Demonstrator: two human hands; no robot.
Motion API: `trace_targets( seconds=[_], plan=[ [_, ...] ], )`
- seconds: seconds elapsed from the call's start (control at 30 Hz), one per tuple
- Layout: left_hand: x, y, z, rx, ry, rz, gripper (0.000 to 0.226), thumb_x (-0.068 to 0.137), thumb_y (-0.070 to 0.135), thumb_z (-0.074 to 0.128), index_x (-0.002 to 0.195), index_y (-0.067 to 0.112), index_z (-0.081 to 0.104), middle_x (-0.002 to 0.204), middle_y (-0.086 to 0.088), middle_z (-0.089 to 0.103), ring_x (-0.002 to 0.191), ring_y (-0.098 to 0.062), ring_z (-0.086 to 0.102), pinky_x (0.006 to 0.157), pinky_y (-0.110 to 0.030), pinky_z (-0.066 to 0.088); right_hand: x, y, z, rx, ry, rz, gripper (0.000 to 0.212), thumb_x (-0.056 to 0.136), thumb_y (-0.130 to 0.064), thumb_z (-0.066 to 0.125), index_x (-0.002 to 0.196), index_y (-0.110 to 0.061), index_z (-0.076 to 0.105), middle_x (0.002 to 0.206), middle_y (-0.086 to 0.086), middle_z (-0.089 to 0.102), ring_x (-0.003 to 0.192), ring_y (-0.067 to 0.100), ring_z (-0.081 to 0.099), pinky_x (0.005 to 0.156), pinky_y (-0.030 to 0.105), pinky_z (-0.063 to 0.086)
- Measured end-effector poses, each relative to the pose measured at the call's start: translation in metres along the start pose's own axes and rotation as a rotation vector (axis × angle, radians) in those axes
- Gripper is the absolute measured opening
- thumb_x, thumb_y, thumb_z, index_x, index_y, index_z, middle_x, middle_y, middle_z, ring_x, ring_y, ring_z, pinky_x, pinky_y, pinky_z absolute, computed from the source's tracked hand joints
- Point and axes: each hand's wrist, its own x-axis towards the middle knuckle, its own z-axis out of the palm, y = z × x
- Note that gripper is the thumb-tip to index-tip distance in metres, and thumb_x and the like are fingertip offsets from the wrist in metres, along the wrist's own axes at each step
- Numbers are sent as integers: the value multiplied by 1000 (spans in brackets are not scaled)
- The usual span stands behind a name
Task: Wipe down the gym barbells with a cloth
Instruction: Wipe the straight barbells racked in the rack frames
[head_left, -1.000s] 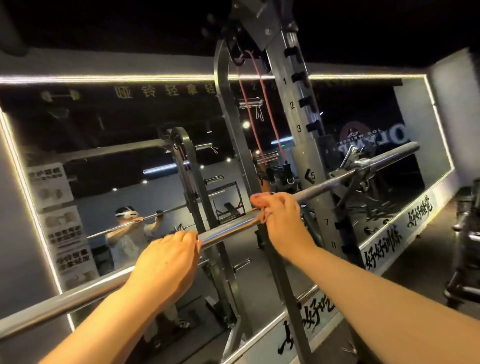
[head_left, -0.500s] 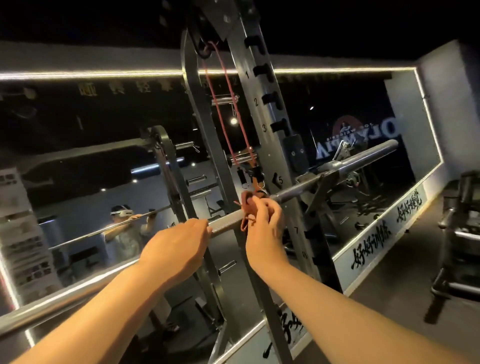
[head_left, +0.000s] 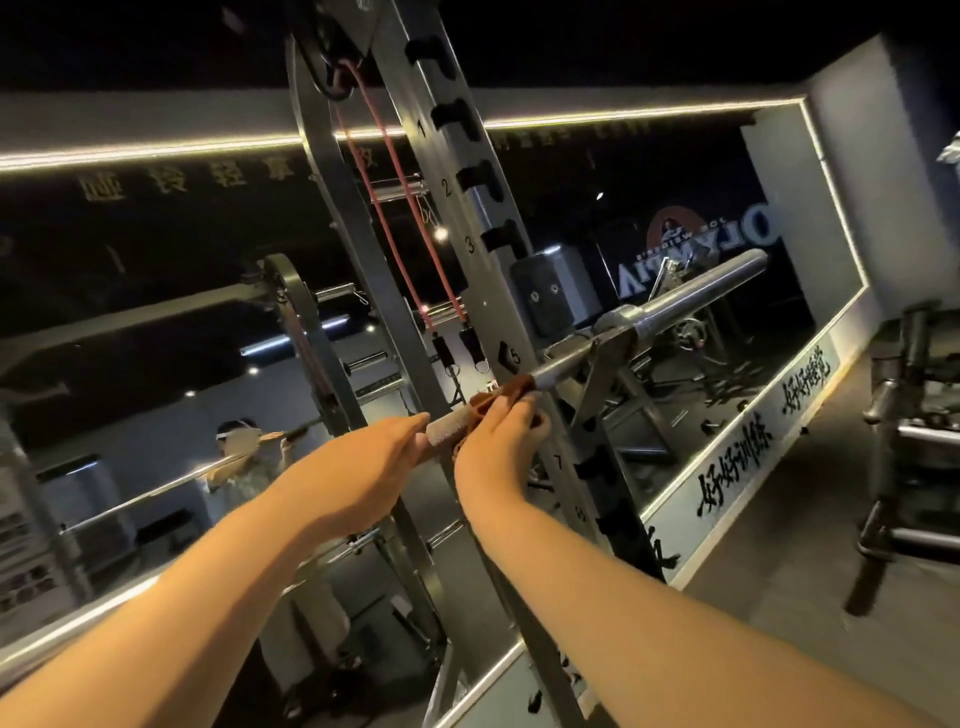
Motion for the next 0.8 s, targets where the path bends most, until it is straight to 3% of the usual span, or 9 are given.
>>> trace_targets(
  seconds=[0.13, 0.2, 0.27, 0.33, 0.4, 0.5, 0.57, 0.67, 0.8],
  plan=[
    [0, -6, 4, -19, 17, 25, 54, 109, 41, 23, 159, 23, 29, 156, -1, 45, 139, -19, 47, 114, -34, 40, 32, -10, -5, -97, 37, -129, 50, 108, -36, 42, 155, -23, 28, 146, 11, 46, 117, 22, 62, 82, 28, 57],
    [0, -8, 7, -8, 26, 37, 54, 109, 42, 22, 159, 24, 28, 156, 0, 45, 139, -18, 47, 114, -34, 40, 41, -17, -9, -292, 45, -221, 55, 109, -35, 38, 161, -25, 21, 163, 8, 25, 133, 27, 52, 103, 41, 52],
    [3, -9, 9, -8, 30, 34, 53, 109, 42, 23, 159, 25, 29, 153, -1, 48, 135, -18, 50, 112, -33, 43, 36, -19, -11, -372, 2, -280, 58, 109, -31, 38, 163, -26, 15, 167, 3, 13, 139, 27, 46, 112, 45, 45],
    [6, -11, 10, -14, 28, 23, 52, 109, 42, 23, 158, 27, 30, 149, -1, 52, 128, -17, 55, 107, -32, 46, 25, -11, -12, -404, -86, -287, 63, 109, -28, 41, 163, -25, 8, 168, 1, 9, 143, 24, 42, 113, 38, 44],
    [10, -10, 9, -28, 6, 25, 51, 109, 41, 23, 158, 28, 30, 148, -1, 53, 127, -16, 55, 106, -31, 46, 28, -10, -12, -317, -89, -225, 63, 109, -26, 41, 163, -25, 9, 165, 1, 17, 141, 23, 44, 98, 21, 45],
    [20, -4, 5, -37, -35, 55, 51, 110, 38, 24, 158, 25, 29, 154, -2, 47, 138, -18, 47, 111, -30, 37, 38, -24, -12, -154, -42, -108, 57, 110, -24, 42, 162, -24, 17, 135, -10, 41, 132, 24, 53, 74, 8, 46],
    [24, -1, 6, -41, -37, 63, 51, 110, 39, 24, 159, 25, 28, 157, -1, 44, 142, -18, 43, 113, -30, 33, 39, -28, -12, -262, -28, -160, 57, 110, -27, 40, 162, -23, 16, 148, -5, 34, 133, 25, 52, 87, 18, 52],
    [26, -1, 8, -36, -25, 85, 51, 110, 39, 24, 159, 26, 27, 158, 1, 43, 142, -17, 43, 110, -25, 32, 55, -34, -14, -382, 16, -240, 56, 111, -31, 35, 163, -22, 17, 166, 9, 13, 135, 28, 50, 106, 38, 46],
    [28, -4, 7, -60, -31, 97, 51, 109, 39, 25, 158, 27, 28, 155, 1, 47, 139, -16, 45, 103, -20, 30, 40, -16, -15, -378, -18, -218, 47, 110, -36, 34, 154, -21, 33, 159, 8, 27, 121, 18, 54, 96, 32, 50]
  ],
)
